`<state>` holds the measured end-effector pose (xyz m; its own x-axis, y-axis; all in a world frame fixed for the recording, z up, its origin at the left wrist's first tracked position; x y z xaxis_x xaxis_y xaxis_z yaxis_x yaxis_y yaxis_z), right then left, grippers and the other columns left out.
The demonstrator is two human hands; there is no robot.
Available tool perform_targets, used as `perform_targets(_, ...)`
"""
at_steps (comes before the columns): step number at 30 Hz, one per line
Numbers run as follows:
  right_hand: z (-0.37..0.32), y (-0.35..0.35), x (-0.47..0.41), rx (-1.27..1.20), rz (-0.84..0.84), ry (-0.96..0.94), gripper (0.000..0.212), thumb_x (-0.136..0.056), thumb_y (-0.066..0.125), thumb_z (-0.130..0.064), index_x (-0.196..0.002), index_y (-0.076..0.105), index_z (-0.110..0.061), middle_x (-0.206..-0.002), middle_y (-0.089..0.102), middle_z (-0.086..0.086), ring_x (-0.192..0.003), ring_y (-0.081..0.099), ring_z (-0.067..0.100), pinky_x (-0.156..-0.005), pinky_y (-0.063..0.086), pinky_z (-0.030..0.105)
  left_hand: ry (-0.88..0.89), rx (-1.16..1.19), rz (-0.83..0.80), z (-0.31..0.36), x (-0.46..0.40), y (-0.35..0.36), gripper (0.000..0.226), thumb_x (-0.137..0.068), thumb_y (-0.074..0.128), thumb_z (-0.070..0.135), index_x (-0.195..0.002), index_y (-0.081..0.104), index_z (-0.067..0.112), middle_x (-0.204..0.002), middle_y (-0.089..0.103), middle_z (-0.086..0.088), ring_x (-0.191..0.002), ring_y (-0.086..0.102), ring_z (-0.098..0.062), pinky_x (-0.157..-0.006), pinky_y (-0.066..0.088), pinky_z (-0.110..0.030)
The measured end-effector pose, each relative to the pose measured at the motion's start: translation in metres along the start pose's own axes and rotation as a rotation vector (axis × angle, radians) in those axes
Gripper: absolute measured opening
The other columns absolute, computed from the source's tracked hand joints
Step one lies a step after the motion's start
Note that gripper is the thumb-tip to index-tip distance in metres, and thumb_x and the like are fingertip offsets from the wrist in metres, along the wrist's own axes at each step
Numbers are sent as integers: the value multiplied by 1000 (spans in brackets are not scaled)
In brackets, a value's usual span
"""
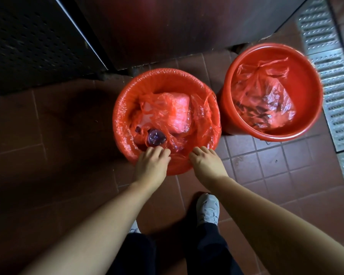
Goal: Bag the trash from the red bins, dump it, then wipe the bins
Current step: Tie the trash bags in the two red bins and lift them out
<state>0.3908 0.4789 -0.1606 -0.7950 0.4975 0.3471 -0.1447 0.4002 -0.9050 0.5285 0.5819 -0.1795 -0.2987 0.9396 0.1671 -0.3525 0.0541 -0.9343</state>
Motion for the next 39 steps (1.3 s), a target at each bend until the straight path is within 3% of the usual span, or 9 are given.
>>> perform_targets(6,-13,-17,-32,75,47,63,27,-99,42,-16,-120,60,-14,-115,57,5,-105,53,30,-90,38,40,160,-68,1,-5,20,-15,44,-83,75,37,-119,65,13,-106,63,-3,-91,59,-27,-78,50,-43)
perform_targets(12,-11,-18,-36,7,-56,82,25,-100,45,-21,-118,62,-17,-117,56,4,-109,54,29,-89,39,40,106,4,-29,3,3,-17,10,-82,70,12,-91,69,16,-82,62,-3,-78,61,-31,-66,48,-40)
perform_targets(16,28,-45,-38,-165,285,429,35,-95,61,-28,-126,61,-12,-117,56,15,-105,54,40,-84,44,48,4,-89,107,-13,-34,-31,8,-80,68,8,-84,66,15,-79,60,-6,-76,59,-33,-66,44,-40)
perform_targets(21,60,-55,-57,-159,251,714,67,-91,68,-37,-148,40,-16,-128,53,17,-117,51,41,-95,41,52,104,-110,150,-24,-55,-34,8,-90,62,17,-95,68,17,-90,63,-1,-88,57,-29,-80,45,-43)
perform_targets(26,60,-46,-75,-275,168,684,33,-97,53,-11,-129,53,-4,-124,52,18,-113,54,42,-91,47,49,219,-97,187,-32,-42,-42,20,-96,54,29,-105,67,16,-102,63,-2,-96,57,-29,-82,45,-44)
perform_targets(29,60,-48,-78,-269,200,665,28,-96,45,-2,-122,57,-3,-118,56,20,-108,57,44,-89,47,49,142,-119,202,-58,-38,-53,20,-93,59,27,-108,67,16,-109,62,-2,-102,57,-29,-85,46,-44)
perform_targets(34,71,-58,-79,-331,310,756,33,-94,60,-9,-124,49,-1,-116,55,27,-106,56,48,-88,45,51,-186,-175,122,-109,-31,-68,41,-86,67,30,-122,59,12,-124,52,-10,-111,49,-34,-87,50,-46)
perform_targets(36,75,-55,-81,-320,259,786,22,-97,50,-8,-116,56,1,-114,57,25,-106,57,47,-91,45,49,-393,-64,65,-123,-28,-65,55,-85,70,30,-132,52,7,-130,48,-15,-116,47,-36,-93,47,-47)
perform_targets(39,67,-52,-86,-281,238,776,23,-97,42,-3,-108,62,1,-112,57,22,-103,58,45,-89,46,46,-603,192,57,-130,-31,-58,42,-91,67,24,-126,57,5,-123,54,-17,-110,56,-37,-90,48,-44)
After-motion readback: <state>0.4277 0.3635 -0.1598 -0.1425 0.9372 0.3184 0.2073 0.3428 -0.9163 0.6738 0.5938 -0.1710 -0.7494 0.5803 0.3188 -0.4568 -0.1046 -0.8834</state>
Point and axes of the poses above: each hand's wrist, its own x-axis away from the middle knuckle, its own y-axis out of the palm, z = x × y, the point moved 4 cm from there along -x, towards the middle knuckle
